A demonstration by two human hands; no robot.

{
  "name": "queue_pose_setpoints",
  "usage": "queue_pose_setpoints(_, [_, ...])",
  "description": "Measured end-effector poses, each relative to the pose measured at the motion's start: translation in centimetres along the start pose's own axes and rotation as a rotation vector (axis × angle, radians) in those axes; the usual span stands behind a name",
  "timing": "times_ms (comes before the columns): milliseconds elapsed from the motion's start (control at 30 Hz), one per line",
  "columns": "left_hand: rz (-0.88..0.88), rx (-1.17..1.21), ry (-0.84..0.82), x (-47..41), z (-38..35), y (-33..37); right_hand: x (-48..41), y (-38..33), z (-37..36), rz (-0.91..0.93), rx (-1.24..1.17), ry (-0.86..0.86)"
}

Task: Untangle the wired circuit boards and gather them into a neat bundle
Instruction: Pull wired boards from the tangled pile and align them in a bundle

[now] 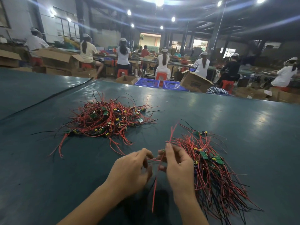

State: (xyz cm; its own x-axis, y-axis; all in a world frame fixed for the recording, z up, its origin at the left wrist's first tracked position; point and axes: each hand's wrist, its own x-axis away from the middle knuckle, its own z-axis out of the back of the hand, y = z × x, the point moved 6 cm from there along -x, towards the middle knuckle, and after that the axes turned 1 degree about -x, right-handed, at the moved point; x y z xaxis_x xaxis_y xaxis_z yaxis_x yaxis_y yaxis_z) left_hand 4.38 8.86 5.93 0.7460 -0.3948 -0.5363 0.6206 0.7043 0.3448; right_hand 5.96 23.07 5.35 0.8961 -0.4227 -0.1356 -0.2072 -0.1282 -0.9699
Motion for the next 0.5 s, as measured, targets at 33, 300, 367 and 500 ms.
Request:
queue_pose_setpoints(33, [0.004, -0.005, 0.045, -0.1, 0.2, -0.3, -0.2, -0.3, 0.5, -0.015, -0.099, 0.034])
queue_pose_setpoints(300, [0.176, -0.237, -0.189, 0.5, -2.5, -5.3, -1.0, -3.1, 4.9, 0.309, 0.471, 0.299])
queue_pose_setpoints(367, [0.163, -0.239, -0.155, 0.4, -2.4, -5.5, -1.0, -2.6, 5.1, 0.256, 0.770, 0.314])
queue_pose_setpoints(500, [0.180, -0.266, -0.135, 0.3, -1.9, -5.7, -1.1, -1.6, 4.7, 0.157, 1.006, 0.233])
